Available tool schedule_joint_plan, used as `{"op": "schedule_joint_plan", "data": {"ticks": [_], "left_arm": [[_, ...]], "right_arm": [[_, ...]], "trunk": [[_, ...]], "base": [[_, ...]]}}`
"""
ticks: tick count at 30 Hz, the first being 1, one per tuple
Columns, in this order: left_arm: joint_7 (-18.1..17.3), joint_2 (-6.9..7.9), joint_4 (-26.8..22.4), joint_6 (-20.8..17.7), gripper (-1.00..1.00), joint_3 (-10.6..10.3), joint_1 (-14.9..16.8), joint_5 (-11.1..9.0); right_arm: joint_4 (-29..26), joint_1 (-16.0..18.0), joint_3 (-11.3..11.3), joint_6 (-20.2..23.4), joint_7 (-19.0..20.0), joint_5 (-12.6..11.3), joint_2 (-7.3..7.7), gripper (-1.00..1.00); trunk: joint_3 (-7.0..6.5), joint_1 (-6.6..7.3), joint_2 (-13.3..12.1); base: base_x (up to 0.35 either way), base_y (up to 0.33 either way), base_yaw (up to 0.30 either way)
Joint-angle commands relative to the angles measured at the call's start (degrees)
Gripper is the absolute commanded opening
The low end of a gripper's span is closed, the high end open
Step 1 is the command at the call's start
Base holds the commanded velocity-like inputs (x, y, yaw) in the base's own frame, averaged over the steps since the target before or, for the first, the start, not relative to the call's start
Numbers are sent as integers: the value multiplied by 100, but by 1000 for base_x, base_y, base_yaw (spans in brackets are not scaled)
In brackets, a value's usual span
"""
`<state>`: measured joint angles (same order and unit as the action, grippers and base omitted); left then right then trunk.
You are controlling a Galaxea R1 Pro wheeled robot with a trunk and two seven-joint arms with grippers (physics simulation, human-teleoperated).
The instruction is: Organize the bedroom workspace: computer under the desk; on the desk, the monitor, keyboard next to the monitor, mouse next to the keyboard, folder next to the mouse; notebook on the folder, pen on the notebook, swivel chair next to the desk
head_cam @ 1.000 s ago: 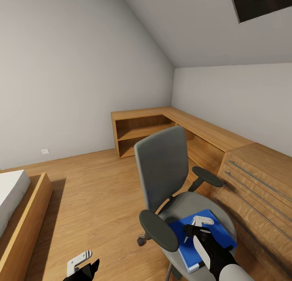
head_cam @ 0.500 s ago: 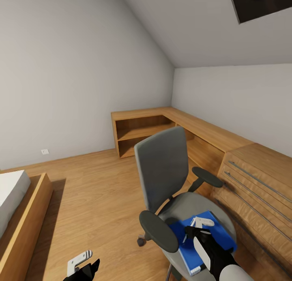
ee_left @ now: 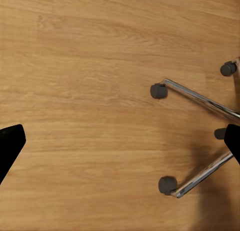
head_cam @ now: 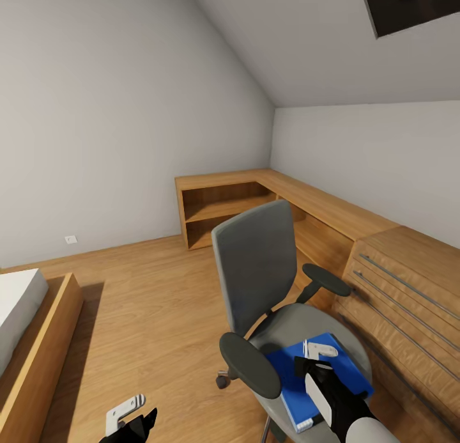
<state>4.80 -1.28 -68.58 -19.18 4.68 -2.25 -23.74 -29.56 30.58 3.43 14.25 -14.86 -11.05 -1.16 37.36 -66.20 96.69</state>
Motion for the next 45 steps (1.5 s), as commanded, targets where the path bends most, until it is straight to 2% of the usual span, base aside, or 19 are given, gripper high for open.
{"op": "schedule_joint_plan", "data": {"ticks": [1, 8, 21, 28, 31, 35, 40, 45], "left_arm": [[30, -3, -11, -33, 100, 6, -2, -61], [30, -3, -9, -33, 100, 6, 2, -61], [30, -3, 73, -3, 100, 6, -3, -61], [26, -3, 277, 310, 100, -1, -1, -53], [23, -3, 305, 334, 100, -2, 0, -48], [22, -3, 316, 343, 100, -9, 0, -44], [21, -3, 369, 352, 100, -10, -1, -43], [21, -9, 511, 354, 100, -46, -1, -32]], "right_arm": [[-8, 1, 35, 21, -54, -82, 5, -100], [-14, 1, 35, 25, -58, -82, 10, -100], [-15, 1, 35, 20, -54, -82, 10, -100], [-118, 1, 26, 44, -47, -89, 18, -100], [-336, 1, 26, 285, -45, -90, 23, -100], [-775, 1, 7, 853, -39, -128, 37, -100], [-1163, 1, -459, 1311, -43, -288, 66, -100], [-1583, -2, -670, 1679, -50, -302, 77, -100]], "trunk": [[5, 0, 2], [5, 0, 2], [-228, 285, -519], [-354, 439, -800], [-408, 505, -920], [-480, 593, -1080], [-570, 703, -1281], [-659, 813, -1482]], "base": [[0, 0, 0], [0, 0, 0], [0, 0, 0], [0, 0, 0], [0, 0, 0], [0, 0, 0], [0, 0, 0], [0, 0, -78]]}}
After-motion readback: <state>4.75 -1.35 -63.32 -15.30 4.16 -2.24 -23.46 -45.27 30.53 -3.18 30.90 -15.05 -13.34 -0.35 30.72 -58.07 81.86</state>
